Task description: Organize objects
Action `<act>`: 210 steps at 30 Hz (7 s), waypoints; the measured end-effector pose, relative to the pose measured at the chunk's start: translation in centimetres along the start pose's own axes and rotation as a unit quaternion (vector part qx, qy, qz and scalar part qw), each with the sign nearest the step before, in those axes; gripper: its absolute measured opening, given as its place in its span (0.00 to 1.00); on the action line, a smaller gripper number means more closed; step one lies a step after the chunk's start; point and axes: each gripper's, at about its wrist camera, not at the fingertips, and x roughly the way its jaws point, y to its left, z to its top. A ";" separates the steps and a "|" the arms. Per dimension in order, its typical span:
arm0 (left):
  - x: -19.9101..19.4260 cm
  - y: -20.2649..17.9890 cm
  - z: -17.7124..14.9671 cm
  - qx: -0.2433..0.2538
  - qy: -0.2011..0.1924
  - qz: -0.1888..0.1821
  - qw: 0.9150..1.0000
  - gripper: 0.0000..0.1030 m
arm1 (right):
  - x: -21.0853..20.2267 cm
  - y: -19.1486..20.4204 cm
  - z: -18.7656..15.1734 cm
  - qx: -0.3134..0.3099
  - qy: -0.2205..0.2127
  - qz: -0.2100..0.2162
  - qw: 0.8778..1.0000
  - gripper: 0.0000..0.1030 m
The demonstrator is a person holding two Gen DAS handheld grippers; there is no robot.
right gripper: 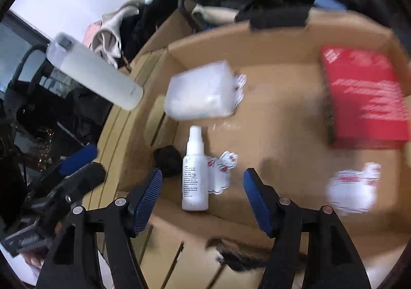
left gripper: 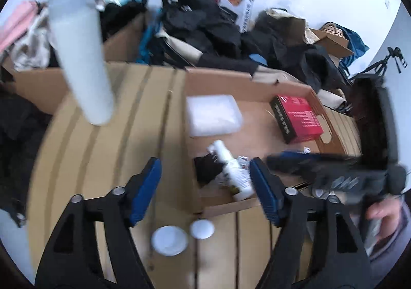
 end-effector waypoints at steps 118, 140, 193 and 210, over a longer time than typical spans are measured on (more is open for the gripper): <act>-8.1 -18.7 -0.3 -0.029 -0.012 -0.144 0.989 0.07 | -26.0 -1.4 -8.8 -0.066 -0.177 -0.075 0.979 0.06; 13.2 -15.4 1.8 -0.018 0.166 -0.050 0.985 0.07 | -6.3 -10.7 1.1 -0.007 0.031 -0.141 0.990 0.06; -31.5 -15.3 -22.8 0.116 -0.167 0.119 0.972 1.00 | -33.7 8.4 -33.2 -0.146 -0.241 -0.167 0.945 0.98; -29.1 -11.3 -35.0 0.024 -0.107 0.114 0.987 1.00 | -27.0 9.9 -45.8 -0.170 -0.210 -0.160 0.949 0.99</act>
